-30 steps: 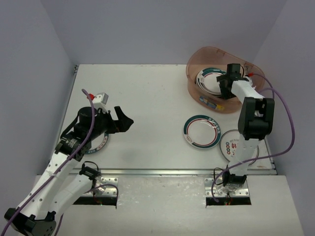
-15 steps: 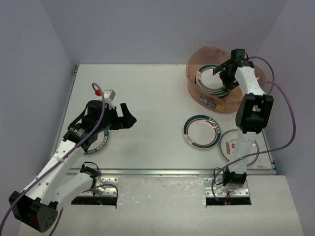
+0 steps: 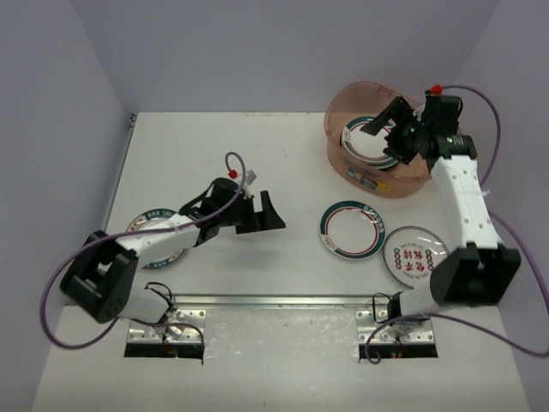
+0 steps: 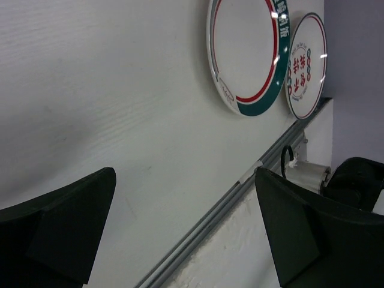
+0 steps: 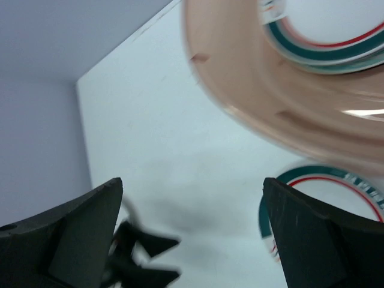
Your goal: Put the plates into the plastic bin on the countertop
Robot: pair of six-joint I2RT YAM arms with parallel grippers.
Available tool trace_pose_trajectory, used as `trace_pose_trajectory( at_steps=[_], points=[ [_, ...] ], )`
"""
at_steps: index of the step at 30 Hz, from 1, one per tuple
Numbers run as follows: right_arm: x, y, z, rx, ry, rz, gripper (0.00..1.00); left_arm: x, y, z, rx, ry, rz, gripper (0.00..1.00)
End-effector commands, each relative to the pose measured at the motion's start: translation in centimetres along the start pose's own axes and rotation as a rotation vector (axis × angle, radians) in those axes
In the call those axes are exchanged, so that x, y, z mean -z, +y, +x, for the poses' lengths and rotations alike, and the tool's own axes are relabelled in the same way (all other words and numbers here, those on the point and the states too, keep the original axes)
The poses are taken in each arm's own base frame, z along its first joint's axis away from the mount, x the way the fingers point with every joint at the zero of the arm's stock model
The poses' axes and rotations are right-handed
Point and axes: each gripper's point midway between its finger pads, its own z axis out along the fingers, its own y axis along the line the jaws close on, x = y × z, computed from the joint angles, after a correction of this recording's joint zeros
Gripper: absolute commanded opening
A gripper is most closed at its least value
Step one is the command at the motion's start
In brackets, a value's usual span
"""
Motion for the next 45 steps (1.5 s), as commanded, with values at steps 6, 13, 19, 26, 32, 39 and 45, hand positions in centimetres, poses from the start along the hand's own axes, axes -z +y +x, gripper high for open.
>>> trace_pose_trajectory(
  at_steps=[6, 13, 19, 26, 32, 39, 45],
  points=[
    [7.9, 2.4, 12.1, 0.213, 0.146, -0.484, 0.99, -12.4, -4.9, -1.2, 0.069, 0.064, 0.165, 0.95],
    [9.4, 1.8, 13.4, 0.204, 0.117, -0.495, 0.99, -17.8, -1.2, 0.3, 0.122, 0.139, 0.047, 0.68],
    [8.0, 0.1, 14.2, 0.16, 0.137, -0.442, 0.99, -19.8, 0.2, 2.3, 0.124, 0.227, 0.04, 0.47],
    [7.6, 0.1, 14.7, 0.153, 0.165, -0.467, 0.99, -20.8, 1.4, 3.7, 0.101, 0.283, 0.005, 0.01],
    [6.6, -1.5, 14.9, 0.161, 0.151, -0.407, 0.99, -17.2, 1.7, 1.1, 0.023, 0.155, -0.119, 0.0],
    [3.0, -6.0, 15.7, 0.219, 0.156, -0.249, 0.99, -6.9, 0.2, -3.7, -0.004, -0.129, -0.114, 0.0],
    [0.7, -7.8, 17.8, 0.238, 0.248, -0.265, 0.99, -1.9, -3.4, -3.3, -0.001, -0.016, 0.242, 0.0]
  ],
)
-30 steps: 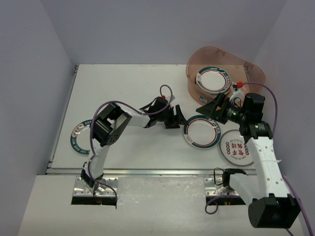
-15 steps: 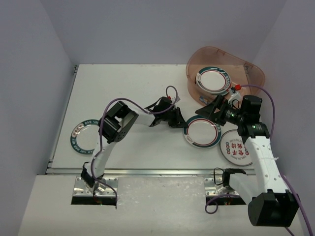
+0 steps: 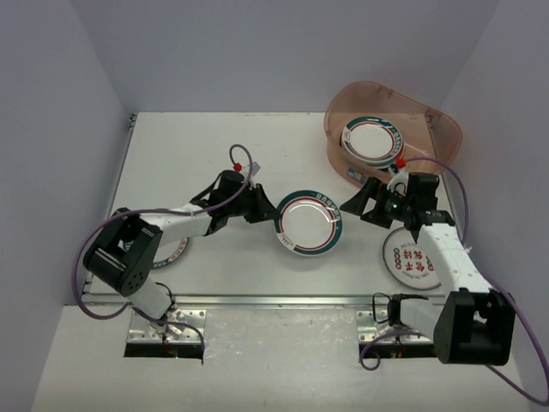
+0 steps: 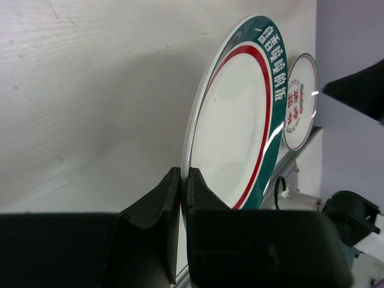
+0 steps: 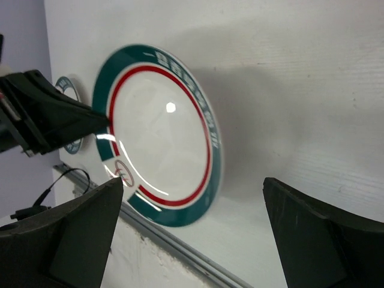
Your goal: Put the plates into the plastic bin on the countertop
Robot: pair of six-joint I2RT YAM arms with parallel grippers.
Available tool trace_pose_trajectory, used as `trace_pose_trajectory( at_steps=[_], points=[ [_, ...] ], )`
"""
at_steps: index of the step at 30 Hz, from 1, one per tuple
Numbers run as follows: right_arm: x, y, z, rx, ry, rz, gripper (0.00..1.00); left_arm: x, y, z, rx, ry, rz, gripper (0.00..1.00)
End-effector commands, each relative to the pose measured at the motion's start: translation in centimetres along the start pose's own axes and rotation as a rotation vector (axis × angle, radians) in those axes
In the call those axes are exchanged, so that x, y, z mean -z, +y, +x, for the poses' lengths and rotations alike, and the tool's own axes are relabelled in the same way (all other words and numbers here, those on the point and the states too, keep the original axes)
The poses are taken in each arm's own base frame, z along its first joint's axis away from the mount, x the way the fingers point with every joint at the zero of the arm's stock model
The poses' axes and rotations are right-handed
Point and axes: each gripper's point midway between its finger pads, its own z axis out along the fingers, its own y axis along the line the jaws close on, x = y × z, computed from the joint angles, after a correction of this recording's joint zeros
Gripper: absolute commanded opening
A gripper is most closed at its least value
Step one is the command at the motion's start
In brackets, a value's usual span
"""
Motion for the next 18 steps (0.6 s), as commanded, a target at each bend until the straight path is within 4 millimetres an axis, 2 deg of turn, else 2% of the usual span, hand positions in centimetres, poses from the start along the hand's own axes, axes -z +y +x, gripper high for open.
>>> trace_pose_trajectory(
  at_steps=[1, 2, 5, 8, 11, 13, 15, 17, 18],
  points=[
    [-1.5, -0.4, -0.1, 0.079, 0.008, -0.069, 0.97, 2.9, -3.9, -1.2, -0.049, 0.013, 0.25, 0.0],
    [-1.8, 0.5, 0.5, 0.081, 0.033, -0.152, 0.94, 3.5, -4.2, -1.3, -0.054, 0.012, 0.274, 0.0],
    [-2.1, 1.4, 1.8, 0.077, 0.091, -0.233, 0.86, 4.4, -5.2, -1.2, -0.049, 0.026, 0.34, 0.0],
    [-2.2, 2.0, 2.6, 0.082, 0.133, -0.286, 0.77, 4.9, -6.3, -1.1, -0.042, 0.039, 0.399, 0.0],
    [-2.7, 1.9, 3.5, 0.084, 0.172, -0.265, 0.74, 5.4, -7.5, -1.3, -0.053, 0.045, 0.462, 0.0],
    [-2.8, 1.6, 3.9, 0.08, 0.185, -0.255, 0.55, 5.7, -8.2, -1.4, -0.048, 0.05, 0.496, 0.0],
    [-2.7, 2.0, 4.0, 0.076, 0.189, -0.279, 0.24, 5.6, -8.2, -1.6, -0.051, 0.041, 0.486, 0.0],
    [-2.4, 2.8, 3.7, 0.06, 0.177, -0.311, 0.0, 5.4, -7.8, -2.4, -0.07, 0.01, 0.429, 0.02],
    [-2.1, 3.3, 3.3, 0.068, 0.159, -0.316, 0.0, 5.0, -6.9, -3.1, -0.045, -0.011, 0.348, 0.21]
  ],
)
